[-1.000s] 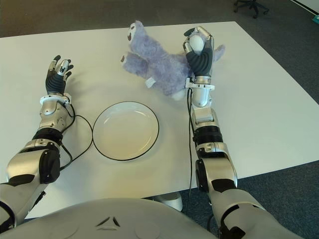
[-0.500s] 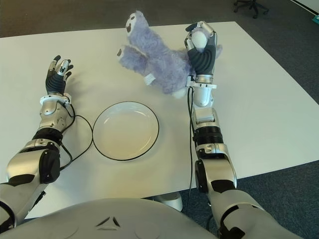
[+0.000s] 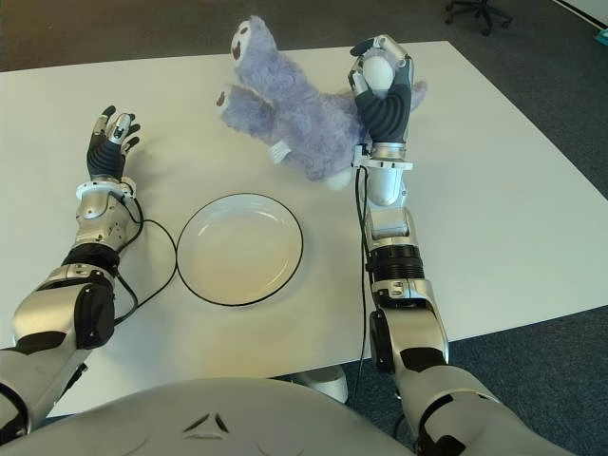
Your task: Put the doll into the plate.
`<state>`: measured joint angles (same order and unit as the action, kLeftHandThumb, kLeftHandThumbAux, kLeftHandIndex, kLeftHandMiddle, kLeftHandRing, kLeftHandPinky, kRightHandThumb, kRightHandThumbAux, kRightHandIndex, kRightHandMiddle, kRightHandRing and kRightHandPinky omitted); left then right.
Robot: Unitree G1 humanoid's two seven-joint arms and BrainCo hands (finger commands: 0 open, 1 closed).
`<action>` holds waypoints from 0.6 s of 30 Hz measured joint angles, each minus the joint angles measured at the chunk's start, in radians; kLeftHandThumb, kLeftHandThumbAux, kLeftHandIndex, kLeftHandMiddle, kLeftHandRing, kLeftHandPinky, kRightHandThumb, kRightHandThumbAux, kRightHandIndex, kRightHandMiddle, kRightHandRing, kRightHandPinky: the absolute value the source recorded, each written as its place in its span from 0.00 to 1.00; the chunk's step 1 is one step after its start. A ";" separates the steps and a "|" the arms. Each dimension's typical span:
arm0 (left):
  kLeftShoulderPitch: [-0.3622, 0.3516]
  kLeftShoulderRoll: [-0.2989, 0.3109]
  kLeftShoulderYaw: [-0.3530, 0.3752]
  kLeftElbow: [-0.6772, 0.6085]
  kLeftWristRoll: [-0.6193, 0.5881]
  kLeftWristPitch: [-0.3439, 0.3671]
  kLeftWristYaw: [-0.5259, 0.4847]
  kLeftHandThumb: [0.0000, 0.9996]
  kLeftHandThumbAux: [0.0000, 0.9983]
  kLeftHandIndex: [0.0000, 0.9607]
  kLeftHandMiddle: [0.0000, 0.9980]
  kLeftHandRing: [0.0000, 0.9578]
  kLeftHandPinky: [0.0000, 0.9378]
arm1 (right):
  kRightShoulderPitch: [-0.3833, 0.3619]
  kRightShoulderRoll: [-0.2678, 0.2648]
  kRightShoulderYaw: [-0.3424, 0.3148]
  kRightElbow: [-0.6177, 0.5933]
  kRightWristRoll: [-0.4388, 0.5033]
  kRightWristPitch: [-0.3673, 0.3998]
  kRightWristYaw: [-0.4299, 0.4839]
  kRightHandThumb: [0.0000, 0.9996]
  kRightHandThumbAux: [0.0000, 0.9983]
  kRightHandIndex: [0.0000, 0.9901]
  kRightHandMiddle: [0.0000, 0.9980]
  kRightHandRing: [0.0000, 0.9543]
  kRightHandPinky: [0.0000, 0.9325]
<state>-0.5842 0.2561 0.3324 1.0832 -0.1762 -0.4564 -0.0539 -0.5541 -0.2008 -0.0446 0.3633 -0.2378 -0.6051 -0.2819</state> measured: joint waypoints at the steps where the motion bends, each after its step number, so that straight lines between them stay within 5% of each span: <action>1: -0.001 0.000 0.000 0.001 0.000 0.000 0.000 0.00 0.50 0.08 0.21 0.21 0.12 | 0.002 0.001 0.000 -0.006 0.004 0.000 0.006 0.70 0.71 0.44 0.84 0.90 0.92; 18: -0.018 -0.001 0.000 0.019 0.000 0.000 0.000 0.00 0.50 0.09 0.21 0.20 0.13 | 0.030 0.014 0.009 -0.069 -0.016 -0.019 0.036 0.70 0.72 0.44 0.84 0.90 0.90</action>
<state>-0.6024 0.2549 0.3323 1.1019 -0.1764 -0.4565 -0.0539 -0.5238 -0.1869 -0.0358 0.2939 -0.2534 -0.6242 -0.2456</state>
